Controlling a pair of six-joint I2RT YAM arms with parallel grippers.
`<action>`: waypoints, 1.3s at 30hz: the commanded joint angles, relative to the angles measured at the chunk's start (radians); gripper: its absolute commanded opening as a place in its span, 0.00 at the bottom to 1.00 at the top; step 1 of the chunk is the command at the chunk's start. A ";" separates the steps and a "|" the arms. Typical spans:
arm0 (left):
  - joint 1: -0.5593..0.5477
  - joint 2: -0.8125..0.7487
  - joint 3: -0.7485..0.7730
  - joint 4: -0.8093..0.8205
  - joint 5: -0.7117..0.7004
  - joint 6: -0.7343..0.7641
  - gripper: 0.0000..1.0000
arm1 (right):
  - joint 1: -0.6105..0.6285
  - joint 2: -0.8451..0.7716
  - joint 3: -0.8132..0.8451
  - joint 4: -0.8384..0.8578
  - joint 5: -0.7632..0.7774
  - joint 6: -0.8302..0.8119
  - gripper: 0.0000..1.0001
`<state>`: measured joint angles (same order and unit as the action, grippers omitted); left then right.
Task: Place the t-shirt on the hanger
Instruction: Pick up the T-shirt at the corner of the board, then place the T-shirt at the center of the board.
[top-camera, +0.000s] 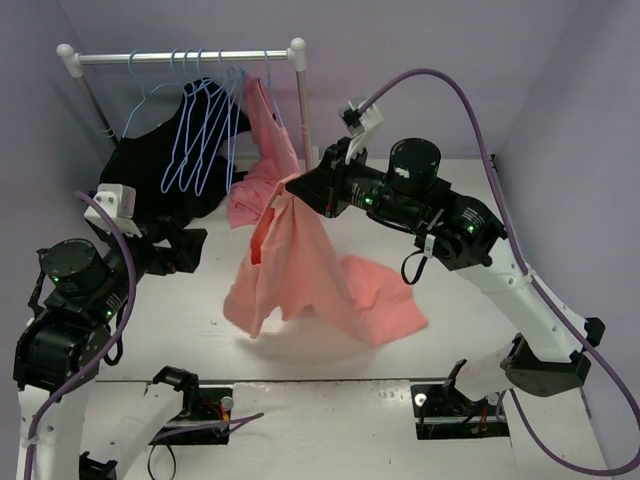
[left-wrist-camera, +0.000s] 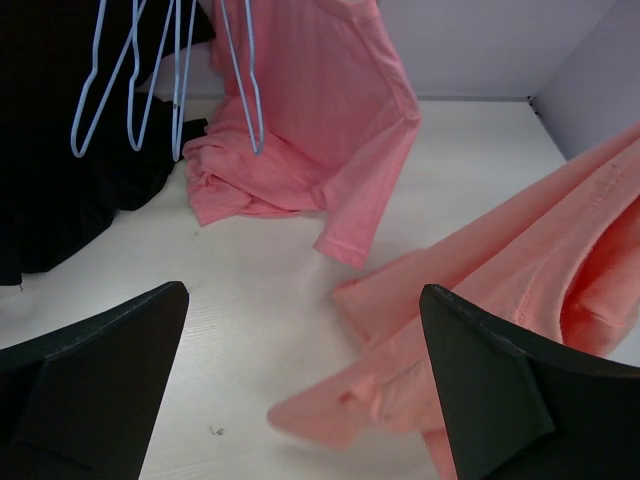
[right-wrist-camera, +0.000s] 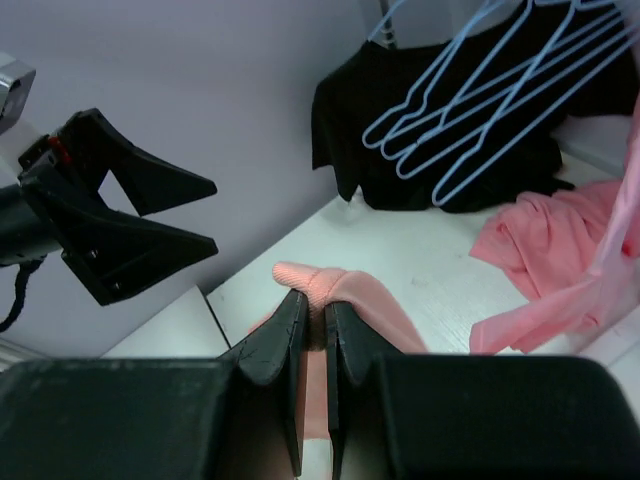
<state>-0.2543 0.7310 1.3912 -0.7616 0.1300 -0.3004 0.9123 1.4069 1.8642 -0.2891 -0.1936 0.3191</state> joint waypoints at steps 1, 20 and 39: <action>-0.005 -0.001 0.049 0.067 0.013 -0.012 0.97 | -0.001 0.025 0.082 0.079 -0.038 -0.050 0.00; -0.058 0.066 -0.391 0.254 0.078 -0.331 0.97 | -0.004 -0.088 -0.721 0.099 0.138 -0.061 0.00; -0.408 0.616 -0.341 0.476 -0.210 -0.364 0.78 | -0.027 -0.117 -0.900 0.173 0.160 -0.004 0.00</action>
<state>-0.6510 1.2996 0.9820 -0.3457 -0.0253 -0.6402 0.8942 1.3554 0.9760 -0.1752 -0.0633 0.2878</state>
